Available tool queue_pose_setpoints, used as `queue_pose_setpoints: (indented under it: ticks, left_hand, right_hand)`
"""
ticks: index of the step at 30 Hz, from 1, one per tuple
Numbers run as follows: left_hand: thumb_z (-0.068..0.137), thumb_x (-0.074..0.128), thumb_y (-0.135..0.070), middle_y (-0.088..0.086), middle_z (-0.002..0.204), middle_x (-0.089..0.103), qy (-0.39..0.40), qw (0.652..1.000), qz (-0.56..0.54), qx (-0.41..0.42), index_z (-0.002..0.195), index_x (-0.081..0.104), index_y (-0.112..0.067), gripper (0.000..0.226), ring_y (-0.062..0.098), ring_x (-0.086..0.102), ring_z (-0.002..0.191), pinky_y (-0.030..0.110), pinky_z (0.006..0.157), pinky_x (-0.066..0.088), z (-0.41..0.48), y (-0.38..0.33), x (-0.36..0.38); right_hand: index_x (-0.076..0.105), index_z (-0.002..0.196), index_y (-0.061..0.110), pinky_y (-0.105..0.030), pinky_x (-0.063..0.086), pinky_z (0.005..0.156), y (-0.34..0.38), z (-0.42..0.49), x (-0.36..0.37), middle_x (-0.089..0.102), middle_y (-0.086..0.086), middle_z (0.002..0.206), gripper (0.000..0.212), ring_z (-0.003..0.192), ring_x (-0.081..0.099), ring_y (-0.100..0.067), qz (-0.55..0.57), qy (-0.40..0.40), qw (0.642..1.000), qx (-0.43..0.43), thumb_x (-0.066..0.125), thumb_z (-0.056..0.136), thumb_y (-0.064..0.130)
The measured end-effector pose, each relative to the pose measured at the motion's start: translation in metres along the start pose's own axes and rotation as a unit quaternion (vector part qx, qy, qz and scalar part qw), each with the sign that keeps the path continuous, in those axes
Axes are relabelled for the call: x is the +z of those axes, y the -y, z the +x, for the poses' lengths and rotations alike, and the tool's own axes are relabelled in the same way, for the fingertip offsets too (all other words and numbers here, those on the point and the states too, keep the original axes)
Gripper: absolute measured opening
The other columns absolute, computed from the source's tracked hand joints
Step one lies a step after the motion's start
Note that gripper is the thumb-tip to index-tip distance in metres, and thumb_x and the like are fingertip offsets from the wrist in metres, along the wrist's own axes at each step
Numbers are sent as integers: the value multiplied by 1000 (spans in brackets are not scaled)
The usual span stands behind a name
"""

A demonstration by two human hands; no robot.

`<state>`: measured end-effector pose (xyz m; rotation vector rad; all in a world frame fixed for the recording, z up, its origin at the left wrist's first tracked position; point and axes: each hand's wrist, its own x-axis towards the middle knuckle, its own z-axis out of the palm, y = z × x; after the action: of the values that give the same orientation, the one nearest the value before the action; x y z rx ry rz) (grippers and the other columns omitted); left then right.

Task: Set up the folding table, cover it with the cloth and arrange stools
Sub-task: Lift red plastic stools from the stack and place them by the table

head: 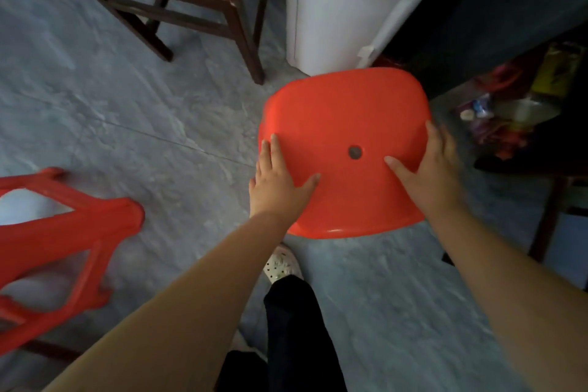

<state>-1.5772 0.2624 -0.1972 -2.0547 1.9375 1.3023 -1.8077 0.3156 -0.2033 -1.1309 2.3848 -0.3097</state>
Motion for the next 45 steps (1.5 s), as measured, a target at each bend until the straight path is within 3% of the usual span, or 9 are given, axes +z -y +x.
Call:
queue_pose_setpoints:
  ticks: [6, 15, 19, 24, 29, 32, 35, 41, 45]
  left_hand:
    - [70, 79, -32, 6, 155, 8, 6, 991, -116, -65, 149, -10, -24, 119, 24, 26, 138, 39, 107, 30, 4, -3, 9]
    - [66, 82, -27, 6, 150, 28, -6, 985, -138, -99, 150, -4, -25, 120, 25, 39, 131, 39, 102, 37, -11, 13, -13]
    - [63, 84, -30, -3, 146, 40, -37, 982, -164, -90, 150, 11, -27, 114, 20, 46, 126, 41, 101, 41, -54, 34, -67]
    - [46, 78, -57, -5, 136, 51, -88, 977, -159, -111, 144, 23, -35, 115, 19, 55, 116, 44, 95, 47, -150, 43, -167]
    - [54, 85, -48, 2, 144, 44, -191, 954, -179, -149, 149, 16, -33, 118, 20, 48, 125, 41, 102, 41, -278, 53, -257]
    - [42, 80, -60, 2, 142, 46, -283, 917, -223, -172, 148, 18, -35, 125, 18, 49, 124, 42, 103, 40, -361, 61, -300]
    - [56, 86, -44, 0, 140, 48, -404, 858, -259, -183, 147, 24, -34, 111, 15, 49, 123, 37, 102, 40, -442, 66, -325]
    - [49, 80, -50, -14, 126, 58, -589, 717, -329, -175, 138, 39, -37, 99, 1, 57, 110, 35, 98, 45, -604, 89, -331]
    - [43, 81, -47, -30, 120, 54, -688, 604, -355, -188, 125, 35, -53, 94, -10, 54, 106, 22, 97, 43, -719, 103, -293]
  right_hand:
    - [5, 151, 20, -38, 26, 110, -10, 5, 6, 19, -11, 154, 108, 140, 25, -24, 96, 37, 992, 75, 73, 73, 48]
    - [20, 148, 22, -39, 38, 106, 13, -19, 2, 42, -5, 144, 110, 129, 44, -21, 113, 34, 991, 64, 76, 60, 56]
    - [20, 147, 28, -40, 41, 102, 57, -56, -22, 45, -1, 142, 105, 125, 47, -21, 93, 28, 995, 34, 73, 61, 59]
    - [17, 150, 21, -36, 36, 103, 146, -122, -81, 39, -4, 146, 102, 130, 42, -22, 79, 56, 995, -40, 74, 70, 49]
    - [22, 148, 24, -35, 41, 100, 229, -214, -153, 47, -4, 140, 98, 124, 48, -23, 94, 87, 979, -161, 73, 69, 51]
    - [20, 149, 24, -29, 36, 98, 277, -273, -189, 43, 1, 143, 97, 127, 44, -18, 100, 99, 957, -253, 73, 72, 49]
    - [17, 150, 22, -26, 33, 101, 325, -326, -216, 39, 2, 146, 99, 129, 40, -14, 123, 112, 922, -349, 72, 73, 51]
    - [15, 150, 24, -32, 32, 104, 399, -455, -253, 33, 0, 150, 99, 132, 38, -17, 139, 154, 830, -518, 70, 73, 53]
    - [18, 150, 27, -35, 35, 104, 398, -567, -263, 38, 0, 147, 99, 131, 40, -18, 159, 185, 760, -602, 70, 70, 54]
